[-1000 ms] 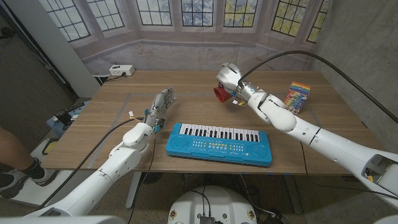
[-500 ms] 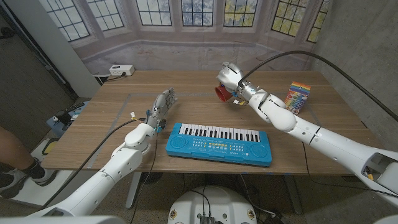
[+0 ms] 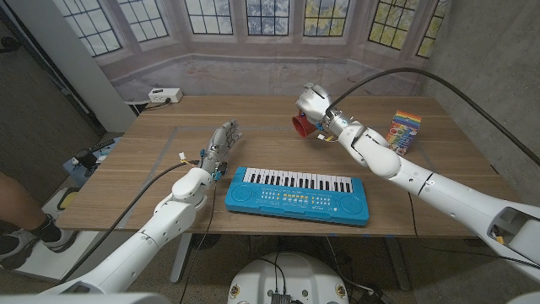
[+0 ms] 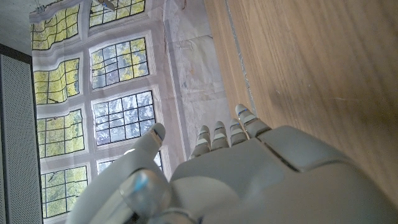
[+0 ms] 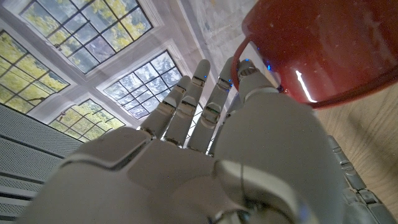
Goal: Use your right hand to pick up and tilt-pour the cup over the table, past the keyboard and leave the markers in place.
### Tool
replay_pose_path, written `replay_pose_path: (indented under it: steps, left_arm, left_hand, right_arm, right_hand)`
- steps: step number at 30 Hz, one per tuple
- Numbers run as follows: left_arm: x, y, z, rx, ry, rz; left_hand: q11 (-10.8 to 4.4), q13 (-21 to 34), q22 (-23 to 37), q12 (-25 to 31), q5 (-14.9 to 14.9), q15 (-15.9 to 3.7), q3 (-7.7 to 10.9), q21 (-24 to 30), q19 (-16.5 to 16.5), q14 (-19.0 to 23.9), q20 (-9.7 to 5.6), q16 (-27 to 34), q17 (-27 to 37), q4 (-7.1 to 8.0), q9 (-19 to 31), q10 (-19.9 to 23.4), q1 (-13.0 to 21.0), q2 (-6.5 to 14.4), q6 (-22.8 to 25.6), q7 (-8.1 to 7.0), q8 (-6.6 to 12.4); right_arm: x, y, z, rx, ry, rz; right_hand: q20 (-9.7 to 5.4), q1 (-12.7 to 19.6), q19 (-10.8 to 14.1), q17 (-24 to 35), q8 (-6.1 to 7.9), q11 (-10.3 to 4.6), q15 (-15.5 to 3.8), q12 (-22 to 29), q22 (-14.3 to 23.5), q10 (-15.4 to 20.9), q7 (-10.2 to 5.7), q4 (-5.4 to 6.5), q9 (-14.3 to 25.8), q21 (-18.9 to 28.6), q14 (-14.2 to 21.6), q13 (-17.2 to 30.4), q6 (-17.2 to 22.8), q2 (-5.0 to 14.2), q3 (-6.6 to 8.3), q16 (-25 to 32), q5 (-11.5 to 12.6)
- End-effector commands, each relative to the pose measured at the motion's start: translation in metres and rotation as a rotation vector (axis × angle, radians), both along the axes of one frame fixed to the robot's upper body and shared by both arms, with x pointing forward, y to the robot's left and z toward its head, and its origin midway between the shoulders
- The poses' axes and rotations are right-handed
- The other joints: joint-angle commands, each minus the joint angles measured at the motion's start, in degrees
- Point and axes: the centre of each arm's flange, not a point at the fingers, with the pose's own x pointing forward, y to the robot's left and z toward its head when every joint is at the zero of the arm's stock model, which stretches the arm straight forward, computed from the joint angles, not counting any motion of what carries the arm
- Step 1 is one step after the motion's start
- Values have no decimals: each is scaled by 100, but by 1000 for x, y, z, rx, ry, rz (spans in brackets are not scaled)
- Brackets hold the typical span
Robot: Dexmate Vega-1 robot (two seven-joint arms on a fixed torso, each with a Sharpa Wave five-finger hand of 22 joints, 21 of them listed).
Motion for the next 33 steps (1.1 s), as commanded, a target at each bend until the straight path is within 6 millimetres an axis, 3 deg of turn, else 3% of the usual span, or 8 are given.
replay_pose_path:
  steps: [1, 33]
  left_arm:
    - [1, -1, -2, -7, 1, -2]
    - [-1, 9, -12, -35, 14, -18]
  left_hand:
    - [4, 32, 18, -4, 8, 11, 21, -2, 33, 53, 13, -18, 7, 2, 17, 39, -34, -17, 41, 22, -7]
    - [11, 32, 18, -6, 6, 17, 27, -5, 29, 50, 15, -21, 7, 3, 17, 41, -50, -26, 54, 23, -6]
  right_arm:
    - [0, -4, 5, 117, 44, 47]
    - [-8, -8, 10, 418, 121, 216]
  right_hand:
    - [-819, 26, 37, 16, 49, -23, -835, 35, 7, 45, -1, -4, 31, -12, 85, 31, 40, -32, 27, -10, 38]
    - [-811, 21, 73, 61, 44, -15, -837, 16, 7, 51, 34, -9, 32, -12, 131, 41, 56, -44, 32, -41, 48]
